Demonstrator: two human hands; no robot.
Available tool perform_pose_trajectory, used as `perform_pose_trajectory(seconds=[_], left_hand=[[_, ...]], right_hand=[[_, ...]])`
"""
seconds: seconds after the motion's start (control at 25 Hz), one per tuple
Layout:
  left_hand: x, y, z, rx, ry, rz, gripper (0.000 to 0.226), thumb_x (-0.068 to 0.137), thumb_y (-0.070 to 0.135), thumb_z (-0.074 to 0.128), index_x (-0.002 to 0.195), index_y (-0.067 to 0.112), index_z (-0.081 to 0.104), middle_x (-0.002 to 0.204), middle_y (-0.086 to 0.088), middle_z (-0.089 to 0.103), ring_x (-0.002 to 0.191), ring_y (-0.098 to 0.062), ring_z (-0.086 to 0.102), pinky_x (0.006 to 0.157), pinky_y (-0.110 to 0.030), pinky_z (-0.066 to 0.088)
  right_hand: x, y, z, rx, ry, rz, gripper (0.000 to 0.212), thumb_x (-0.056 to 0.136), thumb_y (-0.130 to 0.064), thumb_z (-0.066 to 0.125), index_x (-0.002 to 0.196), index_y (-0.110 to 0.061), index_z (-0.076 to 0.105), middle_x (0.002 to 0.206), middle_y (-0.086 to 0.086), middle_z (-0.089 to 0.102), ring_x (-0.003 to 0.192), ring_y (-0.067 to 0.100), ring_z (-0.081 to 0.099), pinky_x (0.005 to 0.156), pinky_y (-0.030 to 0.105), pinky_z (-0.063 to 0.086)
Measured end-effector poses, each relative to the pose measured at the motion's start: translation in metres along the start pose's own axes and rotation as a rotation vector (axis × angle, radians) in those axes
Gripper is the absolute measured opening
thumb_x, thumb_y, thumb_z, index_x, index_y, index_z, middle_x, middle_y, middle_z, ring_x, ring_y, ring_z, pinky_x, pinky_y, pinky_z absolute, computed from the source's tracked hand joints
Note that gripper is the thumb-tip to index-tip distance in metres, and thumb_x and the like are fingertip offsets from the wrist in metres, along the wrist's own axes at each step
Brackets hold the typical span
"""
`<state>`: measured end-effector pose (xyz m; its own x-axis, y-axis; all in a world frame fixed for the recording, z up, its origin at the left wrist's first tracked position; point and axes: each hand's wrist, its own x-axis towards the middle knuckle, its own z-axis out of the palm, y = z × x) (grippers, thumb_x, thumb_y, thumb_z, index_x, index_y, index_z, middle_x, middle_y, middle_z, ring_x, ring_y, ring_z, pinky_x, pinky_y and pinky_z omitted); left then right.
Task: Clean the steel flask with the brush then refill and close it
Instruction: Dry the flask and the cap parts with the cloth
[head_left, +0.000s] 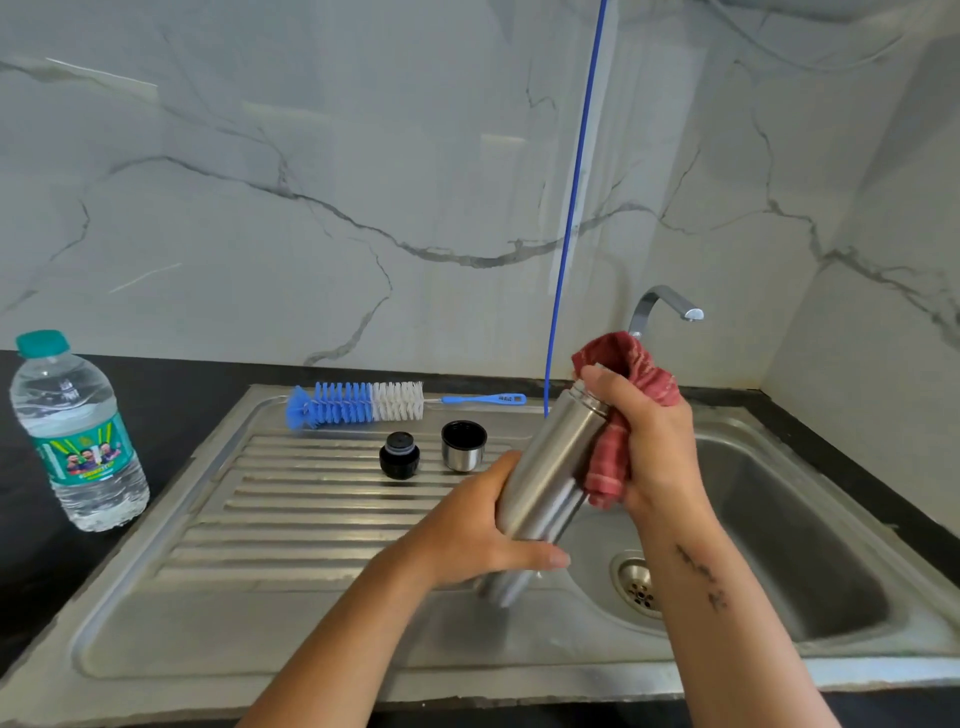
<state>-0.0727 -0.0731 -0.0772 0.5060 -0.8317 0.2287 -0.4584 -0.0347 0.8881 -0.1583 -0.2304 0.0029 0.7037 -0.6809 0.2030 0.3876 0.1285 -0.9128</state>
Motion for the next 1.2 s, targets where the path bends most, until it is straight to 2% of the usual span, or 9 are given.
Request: perform_pose_trajectory(seconds=[0.12,0.24,0.32,0.48,0.56,0.76,0.88,1.0,1.2], left_hand=[[-0.002,0.001,-0.015,-0.425,-0.297,-0.010,0.062,0.081,0.013,0.079,0.138,0.018,0.055,0.117,-0.021,0.069,0.100,-0.040,0.070,0.091,-0.050,0.057],[0.000,-0.003,0.003,0.135,0.073,-0.017,0.070,0.074,0.044,0.086,0.133,0.040,0.049,0.111,0.008,0.069,0.095,-0.016,0.071,0.087,-0.043,0.059],[0.003,-0.010,0.012,0.499,0.315,0.027,0.078,0.070,0.061,0.082,0.135,0.044,0.040,0.109,0.016,0.065,0.090,-0.008,0.067,0.081,-0.036,0.058],[0.004,-0.005,-0.008,-0.174,-0.068,0.016,0.070,0.071,0.036,0.090,0.132,0.034,0.056,0.116,-0.002,0.072,0.106,-0.026,0.070,0.096,-0.049,0.056],[0.002,-0.005,-0.012,-0.281,-0.209,0.010,0.060,0.072,0.024,0.088,0.126,0.027,0.062,0.111,-0.010,0.073,0.103,-0.034,0.071,0.093,-0.053,0.058],[0.005,-0.013,0.004,0.534,0.375,-0.062,0.081,0.066,0.063,0.083,0.133,0.039,0.045,0.107,0.015,0.065,0.089,-0.006,0.066,0.079,-0.029,0.057],[0.005,-0.010,-0.007,0.147,0.088,-0.040,0.076,0.067,0.050,0.090,0.131,0.037,0.051,0.112,0.008,0.070,0.099,-0.013,0.069,0.091,-0.039,0.058],[0.000,-0.004,-0.015,-0.323,-0.303,-0.046,0.058,0.079,0.013,0.084,0.130,0.013,0.057,0.111,-0.018,0.072,0.097,-0.036,0.072,0.089,-0.050,0.059],[0.005,-0.011,0.004,0.699,0.318,-0.012,0.074,0.069,0.062,0.082,0.128,0.036,0.045,0.106,0.014,0.064,0.086,-0.010,0.065,0.075,-0.028,0.054]], right_hand=[[0.000,-0.003,-0.002,0.289,-0.159,0.141,0.029,0.083,-0.019,0.071,0.106,-0.003,0.064,0.081,0.018,0.067,0.066,0.029,0.066,0.071,0.040,0.057],[0.003,0.008,0.007,0.064,0.051,0.048,0.005,0.085,-0.012,0.076,0.088,-0.016,0.072,0.075,0.011,0.063,0.062,0.026,0.058,0.064,0.038,0.052],[0.003,0.011,0.011,-0.074,0.193,-0.046,0.012,0.081,-0.012,0.081,0.076,-0.019,0.072,0.072,0.009,0.060,0.065,0.023,0.056,0.065,0.037,0.052],[0.008,0.004,0.000,0.190,-0.164,-0.027,0.029,0.080,-0.014,0.079,0.105,-0.003,0.069,0.083,0.018,0.068,0.071,0.029,0.066,0.073,0.041,0.056],[0.009,0.001,-0.002,0.252,-0.306,0.018,0.040,0.078,-0.020,0.080,0.110,-0.002,0.064,0.085,0.021,0.067,0.072,0.032,0.067,0.075,0.043,0.056],[0.013,0.021,0.009,-0.179,0.143,-0.001,0.033,0.070,-0.022,0.090,0.092,-0.006,0.072,0.076,0.009,0.069,0.069,0.027,0.066,0.075,0.055,0.061],[0.012,0.016,0.001,0.007,-0.056,-0.048,0.019,0.077,-0.014,0.082,0.092,-0.007,0.072,0.076,0.013,0.064,0.065,0.029,0.061,0.072,0.048,0.053],[0.008,0.008,-0.006,0.254,-0.332,0.045,0.046,0.075,-0.022,0.080,0.112,-0.001,0.062,0.089,0.022,0.063,0.074,0.031,0.065,0.074,0.041,0.055],[0.010,0.034,0.003,-0.119,0.255,-0.027,0.018,0.072,-0.025,0.085,0.078,-0.018,0.071,0.065,0.003,0.060,0.059,0.021,0.056,0.066,0.041,0.051]])
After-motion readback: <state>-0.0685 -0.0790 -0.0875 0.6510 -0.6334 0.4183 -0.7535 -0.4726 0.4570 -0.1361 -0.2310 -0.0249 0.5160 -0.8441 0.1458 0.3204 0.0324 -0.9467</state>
